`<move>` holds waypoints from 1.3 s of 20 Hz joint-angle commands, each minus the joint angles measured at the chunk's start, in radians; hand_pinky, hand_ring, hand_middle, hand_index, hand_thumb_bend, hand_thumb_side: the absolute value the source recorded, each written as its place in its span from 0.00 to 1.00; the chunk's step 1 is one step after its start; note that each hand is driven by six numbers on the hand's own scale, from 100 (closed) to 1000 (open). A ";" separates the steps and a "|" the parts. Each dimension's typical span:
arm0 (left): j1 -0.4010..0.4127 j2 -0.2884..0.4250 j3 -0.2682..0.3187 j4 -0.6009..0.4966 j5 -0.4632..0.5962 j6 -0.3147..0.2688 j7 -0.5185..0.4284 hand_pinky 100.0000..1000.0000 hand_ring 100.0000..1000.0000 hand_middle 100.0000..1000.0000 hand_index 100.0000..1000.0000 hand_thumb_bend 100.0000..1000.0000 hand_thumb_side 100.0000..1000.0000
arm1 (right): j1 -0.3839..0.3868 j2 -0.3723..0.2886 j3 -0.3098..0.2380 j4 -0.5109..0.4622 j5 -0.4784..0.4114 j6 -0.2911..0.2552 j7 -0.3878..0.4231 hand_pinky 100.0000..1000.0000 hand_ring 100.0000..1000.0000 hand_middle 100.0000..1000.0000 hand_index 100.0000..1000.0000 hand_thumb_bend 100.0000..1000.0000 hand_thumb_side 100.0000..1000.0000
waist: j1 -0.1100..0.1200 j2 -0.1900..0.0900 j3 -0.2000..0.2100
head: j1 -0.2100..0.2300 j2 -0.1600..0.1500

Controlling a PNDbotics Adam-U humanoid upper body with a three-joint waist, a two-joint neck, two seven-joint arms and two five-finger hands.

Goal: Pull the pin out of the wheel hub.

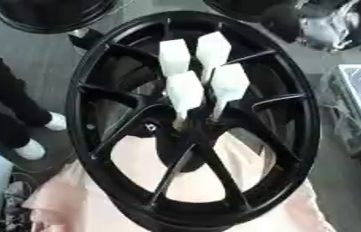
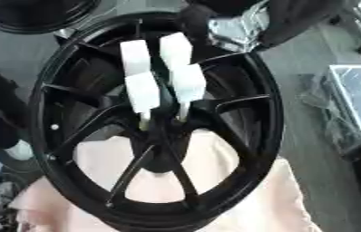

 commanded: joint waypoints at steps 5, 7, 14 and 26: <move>-0.004 0.034 0.000 -0.010 0.001 0.001 -0.001 0.69 0.82 0.74 0.67 0.00 0.64 | -0.014 0.033 0.027 0.062 0.143 -0.065 0.141 0.76 0.60 0.66 0.83 0.17 0.43 | 0.002 -0.027 -0.002 | 0.006 0.004; -0.003 0.034 0.000 -0.010 0.001 0.001 -0.002 0.69 0.82 0.74 0.67 0.00 0.65 | -0.015 0.045 0.030 0.075 0.166 -0.078 0.179 0.76 0.59 0.66 0.83 0.18 0.42 | 0.002 -0.027 -0.003 | 0.007 0.003; -0.005 0.034 -0.003 -0.009 0.002 0.002 -0.004 0.69 0.82 0.74 0.67 0.00 0.65 | -0.014 0.059 0.030 0.101 0.204 -0.097 0.286 0.74 0.58 0.65 0.83 0.23 0.41 | 0.003 -0.027 -0.004 | 0.008 0.003; -0.006 0.033 -0.007 -0.006 0.003 0.004 -0.009 0.69 0.82 0.75 0.67 0.00 0.65 | -0.006 0.065 0.029 0.114 0.218 -0.106 0.272 0.80 0.70 0.69 0.84 0.25 0.39 | 0.005 -0.024 -0.002 | 0.009 0.005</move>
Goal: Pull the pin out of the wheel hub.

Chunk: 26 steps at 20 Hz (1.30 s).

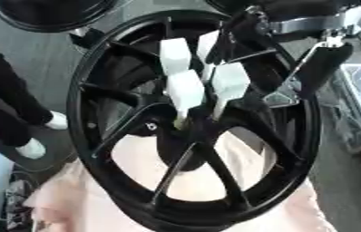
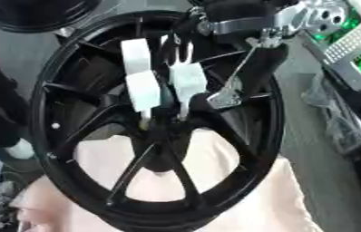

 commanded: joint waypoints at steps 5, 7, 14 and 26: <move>-0.008 0.032 -0.003 -0.012 0.003 0.000 -0.007 0.69 0.82 0.75 0.67 0.00 0.65 | -0.005 -0.017 -0.019 -0.010 -0.006 0.014 -0.027 0.80 0.69 0.69 0.84 0.25 0.40 | 0.004 -0.022 0.001 | 0.003 0.000; -0.009 0.031 -0.004 -0.012 0.003 0.000 -0.007 0.69 0.82 0.75 0.67 0.00 0.65 | -0.002 -0.016 -0.019 -0.004 -0.001 0.017 -0.029 0.80 0.69 0.69 0.84 0.24 0.39 | 0.005 -0.021 0.002 | 0.002 0.001; -0.010 0.030 -0.004 -0.012 0.004 0.000 -0.009 0.69 0.83 0.75 0.67 0.00 0.65 | 0.001 -0.013 -0.018 0.015 0.022 0.027 -0.047 0.80 0.68 0.68 0.84 0.24 0.38 | 0.004 -0.020 0.005 | 0.000 0.001; -0.012 0.029 -0.005 -0.013 0.004 0.000 -0.010 0.69 0.83 0.75 0.67 0.00 0.65 | 0.005 -0.010 -0.014 0.026 0.059 0.037 -0.063 0.79 0.68 0.68 0.83 0.24 0.38 | 0.005 -0.018 0.007 | -0.001 0.001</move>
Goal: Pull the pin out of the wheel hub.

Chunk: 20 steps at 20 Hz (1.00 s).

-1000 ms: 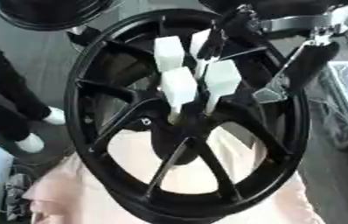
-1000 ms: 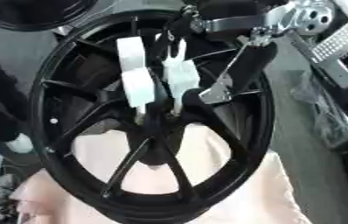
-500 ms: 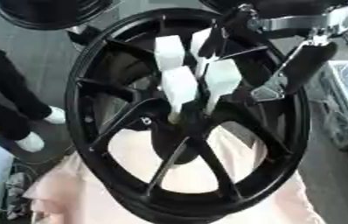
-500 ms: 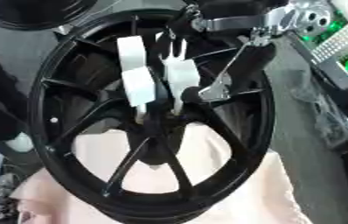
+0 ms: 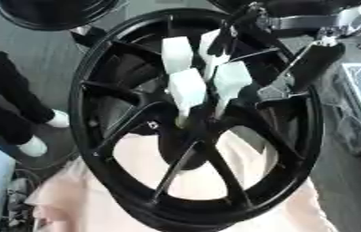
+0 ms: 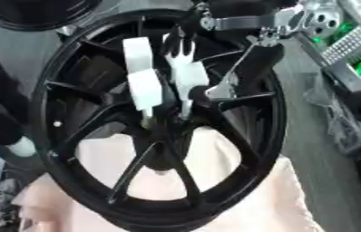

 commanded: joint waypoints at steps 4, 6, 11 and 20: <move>-0.011 0.030 0.000 -0.013 0.005 -0.001 -0.005 0.69 0.83 0.75 0.67 0.00 0.65 | -0.010 -0.010 -0.014 0.008 0.017 -0.005 -0.002 0.78 0.66 0.66 0.81 0.25 0.38 | 0.005 -0.018 0.000 | 0.000 -0.002; -0.011 0.030 0.000 -0.012 0.005 -0.001 -0.006 0.69 0.83 0.75 0.67 0.00 0.65 | -0.009 -0.009 -0.016 0.012 0.019 -0.010 -0.002 0.76 0.64 0.64 0.80 0.25 0.38 | 0.005 -0.018 0.000 | 0.000 -0.002; -0.012 0.030 -0.001 -0.012 0.006 -0.001 -0.008 0.69 0.83 0.75 0.67 0.00 0.65 | -0.009 -0.006 -0.018 0.024 0.028 -0.017 -0.004 0.75 0.61 0.61 0.79 0.25 0.37 | 0.006 -0.016 -0.001 | 0.000 -0.002; -0.011 0.030 -0.004 -0.011 0.009 0.000 -0.013 0.69 0.83 0.75 0.67 0.00 0.65 | -0.007 -0.005 -0.017 0.039 0.036 -0.025 -0.007 0.75 0.62 0.62 0.79 0.24 0.37 | 0.007 -0.014 -0.002 | -0.001 -0.003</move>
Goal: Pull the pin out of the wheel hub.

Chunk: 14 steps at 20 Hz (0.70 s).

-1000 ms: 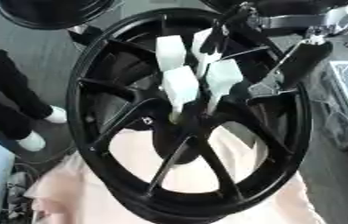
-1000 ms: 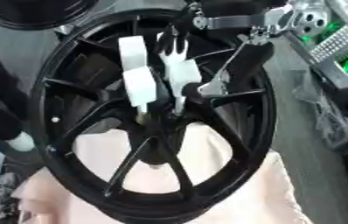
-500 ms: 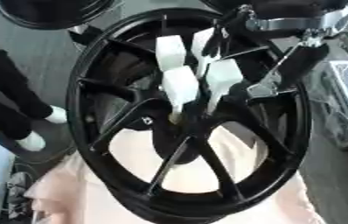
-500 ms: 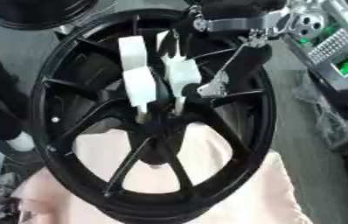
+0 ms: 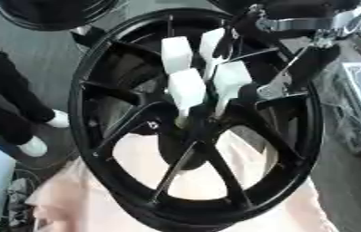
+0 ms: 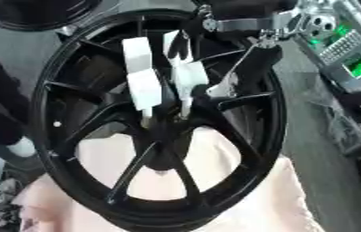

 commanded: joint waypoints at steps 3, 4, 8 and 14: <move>-0.011 0.031 0.001 -0.011 0.008 0.000 -0.005 0.69 0.83 0.75 0.67 0.00 0.65 | -0.010 -0.014 -0.010 0.003 0.006 -0.011 0.004 0.75 0.62 0.62 0.79 0.23 0.37 | 0.004 -0.013 -0.001 | -0.001 -0.002; -0.011 0.031 0.001 -0.011 0.009 0.000 -0.006 0.69 0.83 0.75 0.67 0.00 0.65 | -0.010 -0.014 -0.010 0.004 0.007 -0.012 0.006 0.75 0.61 0.62 0.79 0.23 0.37 | 0.004 -0.013 -0.001 | 0.000 -0.002; -0.011 0.031 0.001 -0.011 0.010 0.000 -0.007 0.69 0.83 0.75 0.67 0.00 0.65 | -0.009 -0.012 -0.008 0.009 0.015 -0.013 0.012 0.74 0.61 0.61 0.78 0.23 0.38 | 0.005 -0.013 -0.002 | -0.001 -0.001; -0.012 0.031 0.000 -0.010 0.011 0.000 -0.010 0.69 0.83 0.75 0.67 0.00 0.65 | -0.007 -0.012 -0.004 0.009 0.020 -0.018 0.020 0.72 0.58 0.59 0.77 0.23 0.38 | 0.005 -0.012 -0.002 | 0.000 -0.001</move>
